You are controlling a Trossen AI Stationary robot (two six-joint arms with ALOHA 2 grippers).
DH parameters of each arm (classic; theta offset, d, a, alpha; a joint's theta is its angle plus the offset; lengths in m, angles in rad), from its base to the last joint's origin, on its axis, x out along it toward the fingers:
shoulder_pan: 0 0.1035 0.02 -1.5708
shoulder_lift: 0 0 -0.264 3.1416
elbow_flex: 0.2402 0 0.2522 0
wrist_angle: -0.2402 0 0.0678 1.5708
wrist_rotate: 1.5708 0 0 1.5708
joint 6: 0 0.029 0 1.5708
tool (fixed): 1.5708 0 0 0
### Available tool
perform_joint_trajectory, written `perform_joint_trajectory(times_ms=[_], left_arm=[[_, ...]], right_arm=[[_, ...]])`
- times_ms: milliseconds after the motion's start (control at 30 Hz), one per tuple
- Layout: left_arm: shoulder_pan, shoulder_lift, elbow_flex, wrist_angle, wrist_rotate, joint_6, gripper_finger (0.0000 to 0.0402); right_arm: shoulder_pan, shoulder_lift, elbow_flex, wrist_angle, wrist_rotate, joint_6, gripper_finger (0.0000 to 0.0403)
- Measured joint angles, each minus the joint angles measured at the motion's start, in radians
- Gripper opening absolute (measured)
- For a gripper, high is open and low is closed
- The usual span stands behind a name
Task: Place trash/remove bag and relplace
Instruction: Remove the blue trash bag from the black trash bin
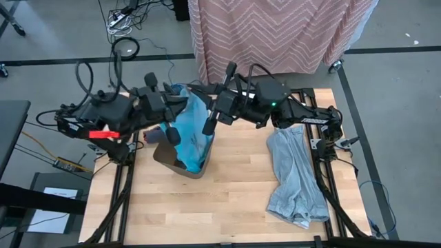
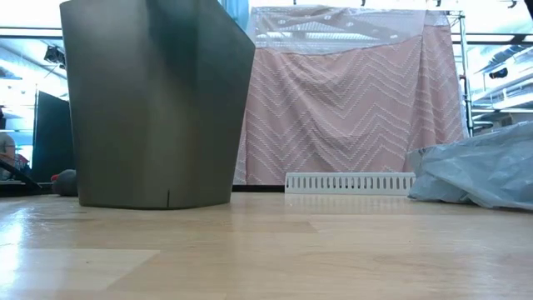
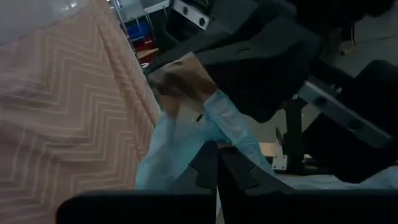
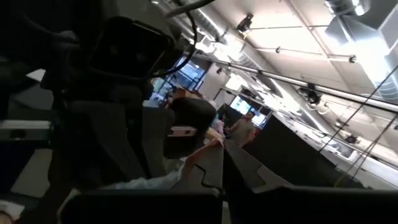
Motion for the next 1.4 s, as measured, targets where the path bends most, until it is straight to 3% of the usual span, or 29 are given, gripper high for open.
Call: perform_joint_trajectory(times_ms=[333, 667, 1000, 1167, 1400], left_arm=[[0.016, 0.103, 0.0, 0.0, 0.044, 0.004, 0.0005], [0.063, 0.202, 0.0, -0.141, 0.04, -0.086, 0.0005], [0.047, 0.177, 0.051, -0.121, 0.023, -0.08, 0.0003], [0.018, 0.113, 0.136, -0.107, -0.003, -0.074, 0.0003], [0.016, 0.094, 0.14, -0.024, -0.002, 0.016, 0.0001]], right_arm=[[0.01, 0.0, 0.0, 0.029, -0.027, -0.005, 0.0], [0.025, -0.007, 0.0, 0.046, -0.015, -0.06, 0.0], [0.039, -0.055, 0.005, -0.019, 0.065, -0.091, 0.0], [0.031, -0.05, 0.002, -0.063, 0.054, -0.057, 0.0], [0.02, -0.051, 0.002, -0.073, -0.025, 0.004, 0.0]])
